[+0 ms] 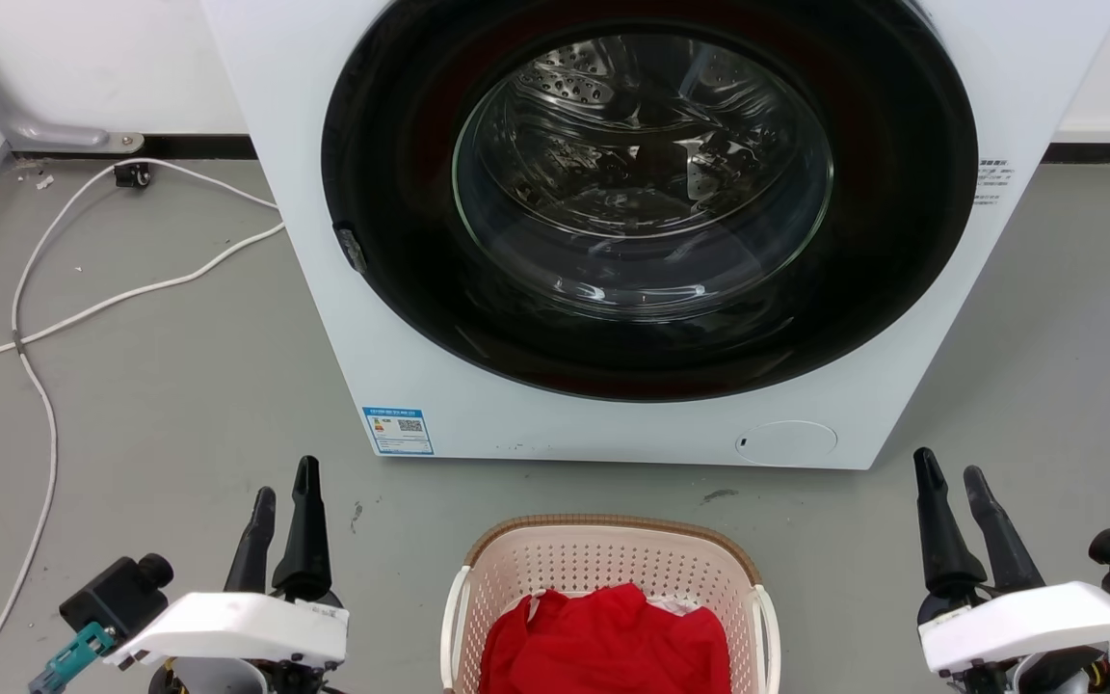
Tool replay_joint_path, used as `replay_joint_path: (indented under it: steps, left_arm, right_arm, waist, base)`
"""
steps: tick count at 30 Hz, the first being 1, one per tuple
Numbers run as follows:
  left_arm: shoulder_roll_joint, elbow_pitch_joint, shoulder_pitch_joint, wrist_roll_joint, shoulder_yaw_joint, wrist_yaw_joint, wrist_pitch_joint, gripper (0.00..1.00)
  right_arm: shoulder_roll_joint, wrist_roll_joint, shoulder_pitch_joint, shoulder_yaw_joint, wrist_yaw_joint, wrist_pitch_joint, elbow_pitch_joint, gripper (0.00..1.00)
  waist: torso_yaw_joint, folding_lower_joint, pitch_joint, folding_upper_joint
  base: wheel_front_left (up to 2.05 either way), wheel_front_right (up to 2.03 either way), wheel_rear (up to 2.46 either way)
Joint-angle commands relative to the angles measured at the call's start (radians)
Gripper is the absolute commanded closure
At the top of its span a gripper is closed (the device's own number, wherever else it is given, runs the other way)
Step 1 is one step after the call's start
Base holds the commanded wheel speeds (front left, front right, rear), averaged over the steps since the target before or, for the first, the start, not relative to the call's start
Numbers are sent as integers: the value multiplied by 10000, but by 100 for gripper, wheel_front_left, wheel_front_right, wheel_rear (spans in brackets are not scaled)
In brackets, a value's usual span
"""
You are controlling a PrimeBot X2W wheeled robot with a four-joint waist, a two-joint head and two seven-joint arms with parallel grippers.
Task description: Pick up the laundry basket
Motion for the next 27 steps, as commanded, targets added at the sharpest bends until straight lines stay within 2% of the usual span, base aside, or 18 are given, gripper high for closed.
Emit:
replay_joint_path:
  steps: [1,27]
  left_arm:
    - [23,-157,10,262,-24,6,-97,0]
    - [23,-308,383,2847,-259,244,-800,0]
  right_arm:
    - [-10,-297,29,31,0,-90,-161,0]
    - [1,-3231,429,119,0,-789,-369,0]
  waist:
    - [2,0,-4,0]
    - [9,0,-1,0]
  base:
    - [0,0,0]
    - [0,0,0]
